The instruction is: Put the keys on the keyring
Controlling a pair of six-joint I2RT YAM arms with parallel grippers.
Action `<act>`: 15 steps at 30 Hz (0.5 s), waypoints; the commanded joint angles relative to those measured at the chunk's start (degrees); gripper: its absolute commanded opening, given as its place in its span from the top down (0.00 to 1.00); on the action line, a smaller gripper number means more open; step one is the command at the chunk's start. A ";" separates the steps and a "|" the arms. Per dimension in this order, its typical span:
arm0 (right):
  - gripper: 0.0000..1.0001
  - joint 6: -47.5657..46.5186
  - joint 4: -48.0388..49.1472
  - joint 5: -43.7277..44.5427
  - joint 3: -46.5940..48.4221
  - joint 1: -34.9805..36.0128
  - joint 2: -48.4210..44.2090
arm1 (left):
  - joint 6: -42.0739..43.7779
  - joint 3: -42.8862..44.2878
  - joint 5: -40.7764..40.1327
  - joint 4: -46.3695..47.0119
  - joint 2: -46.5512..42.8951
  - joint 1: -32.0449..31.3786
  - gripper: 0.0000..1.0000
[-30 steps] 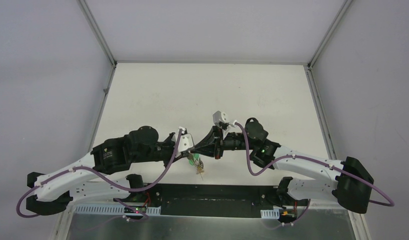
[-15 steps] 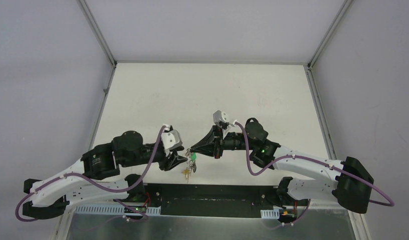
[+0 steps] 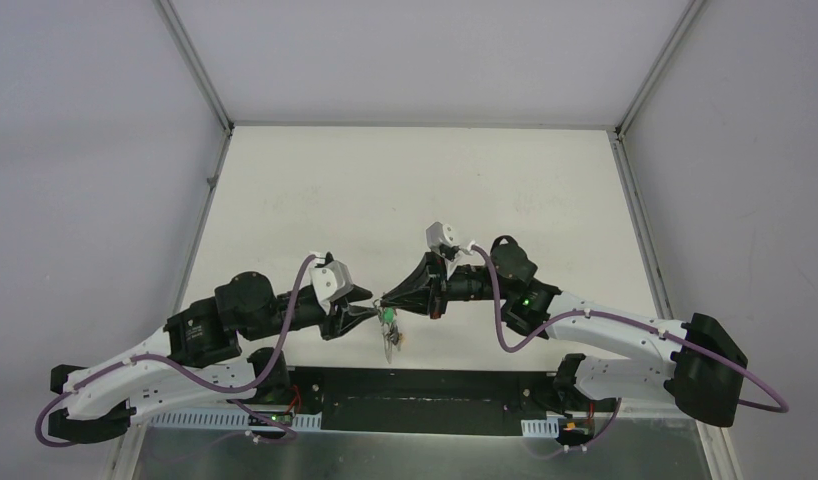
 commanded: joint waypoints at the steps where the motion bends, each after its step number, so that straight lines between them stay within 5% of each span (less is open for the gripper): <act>1: 1.00 0.77 7.04 -3.19 1.12 0.37 -1.26 | 1.84 -0.41 -0.39 4.50 -0.35 -0.41 0.66; 7: 1.00 0.68 7.47 -3.81 1.15 0.40 -1.12 | 2.04 -0.82 -0.07 5.25 -0.19 -0.39 0.75; 15: 1.00 0.93 7.47 -3.08 1.21 0.44 -0.83 | 2.22 -0.74 4.27 6.57 -0.07 -0.43 1.00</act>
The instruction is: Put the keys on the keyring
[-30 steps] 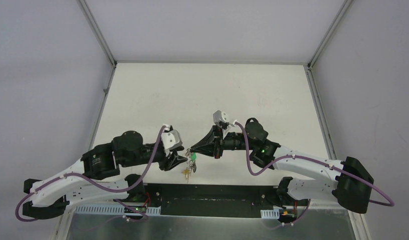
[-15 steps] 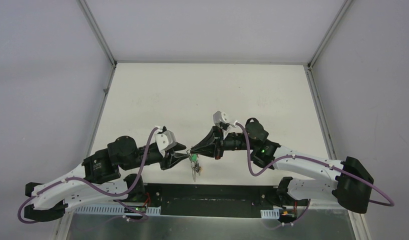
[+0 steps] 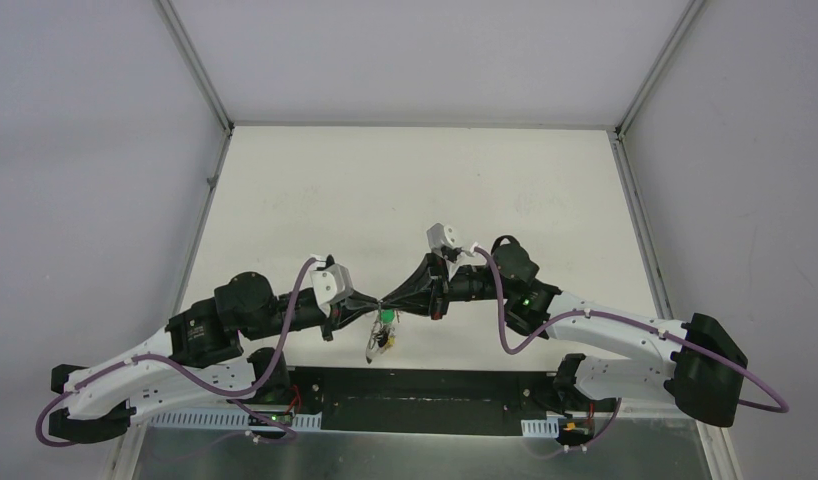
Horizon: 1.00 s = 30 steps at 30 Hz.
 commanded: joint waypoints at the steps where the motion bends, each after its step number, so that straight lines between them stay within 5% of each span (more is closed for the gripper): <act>1: 1.00 0.95 5.68 -0.76 1.12 0.40 -0.81 | 0.54 0.11 2.43 4.04 -0.22 -0.37 1.00; 4: 1.00 1.14 5.12 -0.18 0.91 0.40 -0.98 | 0.04 0.41 1.55 3.91 -0.81 -0.41 1.00; 10: 0.58 0.54 3.76 1.55 0.66 0.40 -2.94 | 0.23 4.94 -1.37 -1.70 0.59 -0.34 1.00; 14: 0.46 -1.22 0.79 3.26 1.09 0.40 -4.45 | 1.42 11.21 -1.79 -9.77 5.55 -0.35 1.00; 19: 0.47 -1.76 -2.42 3.98 2.47 0.40 -4.23 | 3.15 21.61 -2.39 -24.09 14.05 -0.38 1.00; 24: 0.65 -1.94 -3.13 2.09 4.06 0.40 -2.33 | 3.32 31.83 -2.80 -36.49 22.43 -0.34 1.00; 30: 0.69 -0.74 -0.99 1.76 4.71 0.48 -0.09 | 2.80 38.64 -1.09 -42.88 27.88 -0.34 1.00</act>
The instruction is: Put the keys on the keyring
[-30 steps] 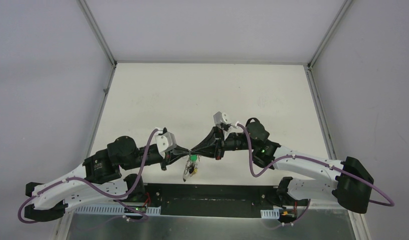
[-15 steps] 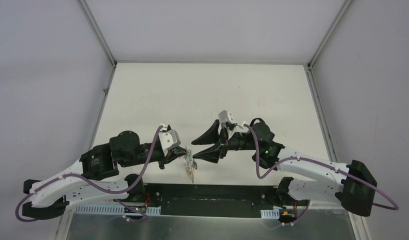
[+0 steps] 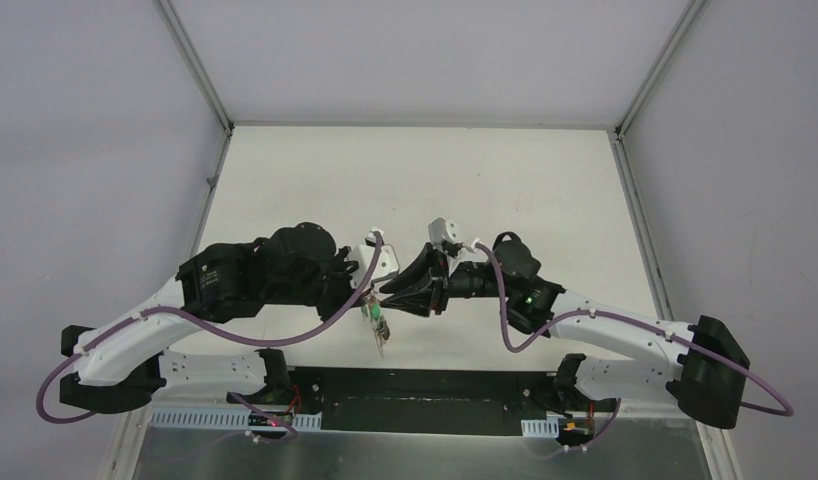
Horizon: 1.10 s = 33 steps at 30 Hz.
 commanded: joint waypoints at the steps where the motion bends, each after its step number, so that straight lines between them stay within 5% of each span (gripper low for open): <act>1: 0.69 0.98 3.57 -1.07 2.79 0.54 2.01 | 0.03 5.32 0.82 -5.82 1.84 -0.38 1.00; 20: 0.75 2.80 8.16 -2.26 4.85 2.82 8.68 | -0.80 3.99 2.38 -3.26 2.16 -0.34 1.00; 23: 0.80 2.96 8.47 -2.59 5.08 3.08 9.32 | -0.94 3.38 2.45 -2.37 1.91 -0.37 1.00; 27: 1.00 2.84 8.58 -3.19 5.31 3.26 9.88 | -1.16 2.79 2.85 -1.56 1.26 -0.38 1.00; 33: 1.00 1.66 7.84 -2.64 4.50 3.28 8.40 | -1.34 0.91 1.93 -0.67 -1.71 -0.40 1.00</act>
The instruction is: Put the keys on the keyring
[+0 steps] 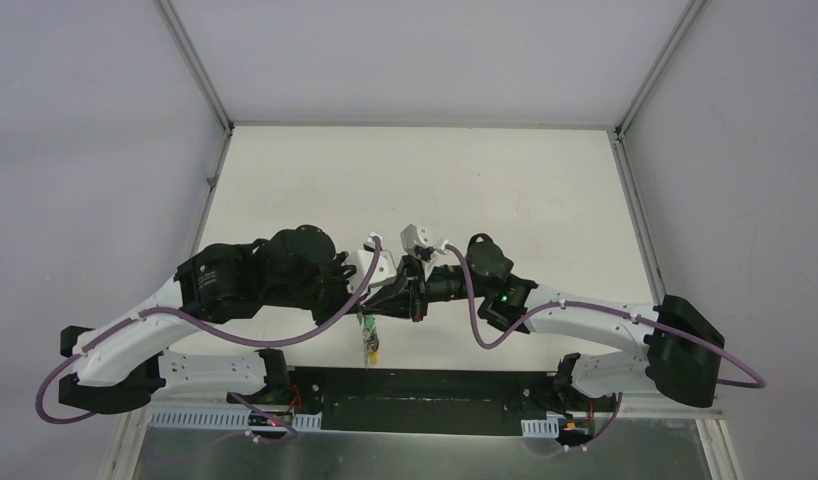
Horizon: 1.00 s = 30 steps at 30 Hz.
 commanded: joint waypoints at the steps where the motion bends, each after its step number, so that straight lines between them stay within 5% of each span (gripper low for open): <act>1: 1.00 -1.05 2.30 -0.10 1.74 0.28 -1.64 | -0.84 -1.28 -0.16 4.68 -3.81 -0.34 0.96; 4: 1.00 -1.43 2.15 0.11 1.30 0.28 -2.74 | -1.26 -4.34 -0.16 6.08 -7.20 -0.37 0.73; 8: 1.00 -1.42 2.23 -0.17 1.18 0.33 -3.53 | -0.76 -10.54 1.02 11.32 -13.53 -0.39 0.65; 18: 1.00 -1.00 2.60 -0.37 1.12 0.30 -4.63 | 8.36 -31.32 1.82 34.94 -32.17 -0.36 0.64; 24: 1.00 -1.00 2.59 0.11 0.90 0.28 -4.85 | 10.37 -34.58 1.63 39.01 -34.11 -0.39 0.65; 30: 1.00 -1.13 2.59 0.68 0.92 0.28 -4.64 | 10.91 -34.50 3.85 38.74 -33.11 -0.37 0.75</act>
